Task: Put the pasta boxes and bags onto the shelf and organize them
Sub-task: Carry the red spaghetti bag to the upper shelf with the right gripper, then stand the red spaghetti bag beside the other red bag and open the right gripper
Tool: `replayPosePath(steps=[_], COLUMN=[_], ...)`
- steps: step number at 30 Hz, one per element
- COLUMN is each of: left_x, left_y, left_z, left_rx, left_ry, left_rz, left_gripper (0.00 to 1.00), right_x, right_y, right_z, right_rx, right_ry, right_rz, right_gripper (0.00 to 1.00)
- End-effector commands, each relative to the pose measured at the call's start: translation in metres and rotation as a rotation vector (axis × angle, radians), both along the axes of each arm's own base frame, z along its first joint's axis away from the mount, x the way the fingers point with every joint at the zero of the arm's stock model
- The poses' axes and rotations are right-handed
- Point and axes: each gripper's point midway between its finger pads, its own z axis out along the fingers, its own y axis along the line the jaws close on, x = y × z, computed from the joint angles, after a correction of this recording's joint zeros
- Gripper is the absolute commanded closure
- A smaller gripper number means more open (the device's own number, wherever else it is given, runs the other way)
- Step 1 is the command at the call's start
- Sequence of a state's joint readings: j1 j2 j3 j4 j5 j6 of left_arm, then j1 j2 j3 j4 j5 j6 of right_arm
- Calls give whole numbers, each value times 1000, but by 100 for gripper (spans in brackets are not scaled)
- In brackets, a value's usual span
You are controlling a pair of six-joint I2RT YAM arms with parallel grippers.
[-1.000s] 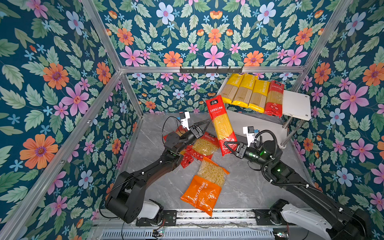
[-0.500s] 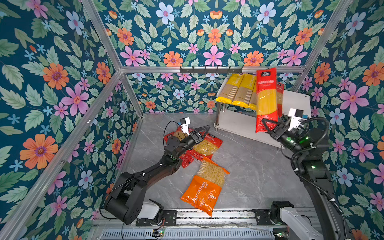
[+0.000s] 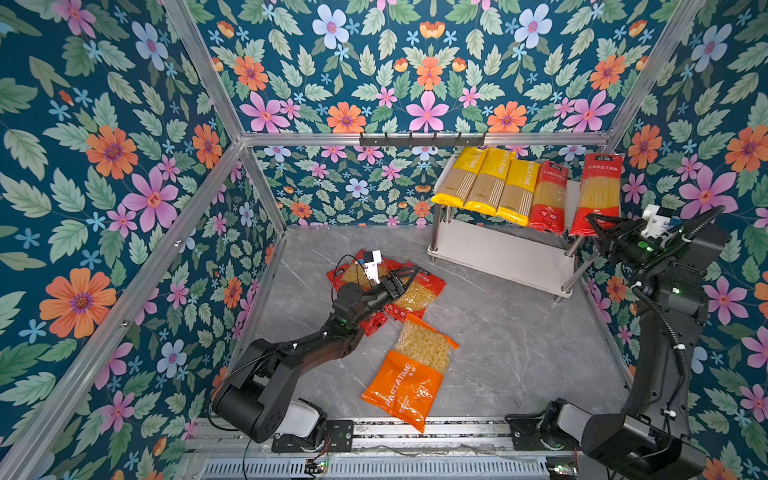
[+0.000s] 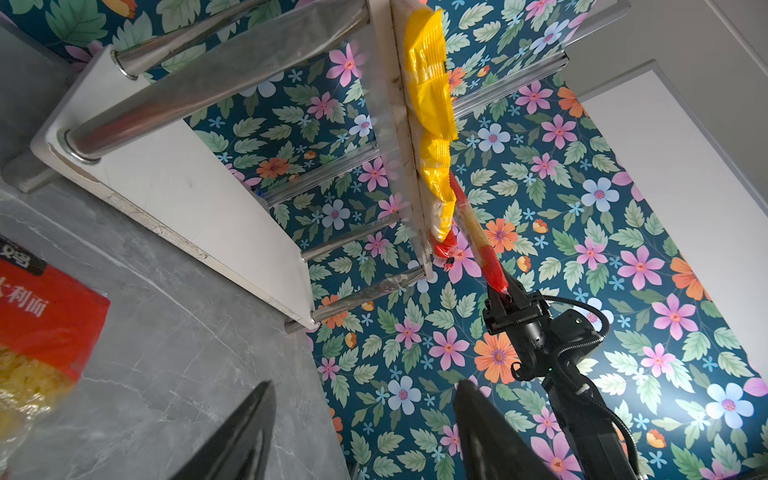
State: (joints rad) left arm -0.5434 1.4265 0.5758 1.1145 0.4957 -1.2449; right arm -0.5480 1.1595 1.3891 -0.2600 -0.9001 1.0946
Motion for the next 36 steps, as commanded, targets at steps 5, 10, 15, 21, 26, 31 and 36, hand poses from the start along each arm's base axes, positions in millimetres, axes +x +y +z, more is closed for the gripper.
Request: replayPosePath(steps=[5, 10, 15, 21, 26, 31, 36], left_x=[-2, -1, -2, -2, -3, -5, -5], left_y=[1, -4, -8, -10, -10, -10, -10], left_z=[5, 0, 1, 2, 2, 1, 1], left_rx=[-15, -14, -19, -18, -17, -16, -8], left_ry=[-34, -21, -23, -22, -23, -24, -26], left_rz=[4, -4, -7, -9, -8, -7, -5], left_gripper=[30, 30, 30, 31, 30, 31, 31], right_x=[11, 25, 32, 42, 52, 56, 56], right_y=[-5, -11, -13, -4, 12, 18, 16], right_z=[8, -10, -27, -47, -52, -55, -61], right_rx=[-93, -49, -59, -36, -38, -35, -30], right_ry=[-55, -17, 10, 39, 52, 61, 83], right_rz=[31, 57, 85, 150, 201, 215, 204], right_gripper=[100, 100, 100, 100, 100, 100, 97])
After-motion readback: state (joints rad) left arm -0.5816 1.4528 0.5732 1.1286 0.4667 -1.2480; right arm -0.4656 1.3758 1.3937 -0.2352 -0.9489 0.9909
